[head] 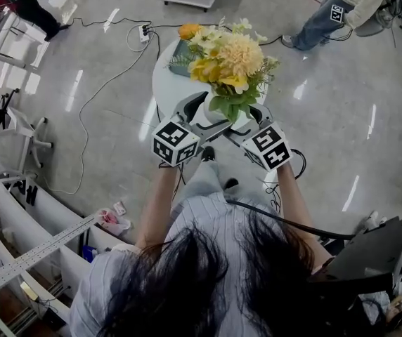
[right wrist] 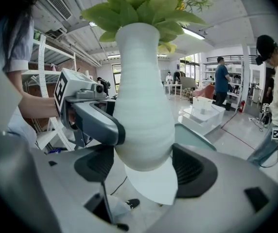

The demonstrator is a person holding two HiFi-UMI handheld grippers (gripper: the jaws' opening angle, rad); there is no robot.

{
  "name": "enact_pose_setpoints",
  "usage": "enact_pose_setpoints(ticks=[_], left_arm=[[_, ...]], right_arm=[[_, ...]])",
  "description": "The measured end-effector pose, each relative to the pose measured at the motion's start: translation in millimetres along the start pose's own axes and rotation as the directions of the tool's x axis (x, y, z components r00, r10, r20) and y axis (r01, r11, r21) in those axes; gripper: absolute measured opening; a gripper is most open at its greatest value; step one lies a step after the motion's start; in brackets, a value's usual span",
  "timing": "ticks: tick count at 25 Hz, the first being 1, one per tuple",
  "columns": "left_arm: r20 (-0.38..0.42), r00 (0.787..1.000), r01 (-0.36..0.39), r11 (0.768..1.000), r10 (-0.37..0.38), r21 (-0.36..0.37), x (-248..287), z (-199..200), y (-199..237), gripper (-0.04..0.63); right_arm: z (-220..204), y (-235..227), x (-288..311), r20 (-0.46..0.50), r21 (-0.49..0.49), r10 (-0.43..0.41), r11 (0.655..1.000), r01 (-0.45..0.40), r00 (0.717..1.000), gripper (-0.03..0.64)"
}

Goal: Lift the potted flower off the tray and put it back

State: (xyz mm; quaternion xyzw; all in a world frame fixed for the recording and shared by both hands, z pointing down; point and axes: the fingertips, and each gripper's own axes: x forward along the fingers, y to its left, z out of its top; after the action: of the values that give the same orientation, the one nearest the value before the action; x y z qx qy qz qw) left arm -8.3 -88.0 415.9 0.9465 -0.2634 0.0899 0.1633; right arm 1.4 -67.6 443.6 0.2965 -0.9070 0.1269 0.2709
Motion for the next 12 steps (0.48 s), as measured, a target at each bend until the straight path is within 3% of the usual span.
enact_pose_setpoints(ticks=[12], left_arm=[[-0.006, 0.998, -0.061, 0.998, 0.061, -0.005, -7, -32, -74, 0.419]], right_arm=[[-50, 41, -51, 0.017, 0.011, 0.057, 0.998, -0.057, 0.998, 0.360]])
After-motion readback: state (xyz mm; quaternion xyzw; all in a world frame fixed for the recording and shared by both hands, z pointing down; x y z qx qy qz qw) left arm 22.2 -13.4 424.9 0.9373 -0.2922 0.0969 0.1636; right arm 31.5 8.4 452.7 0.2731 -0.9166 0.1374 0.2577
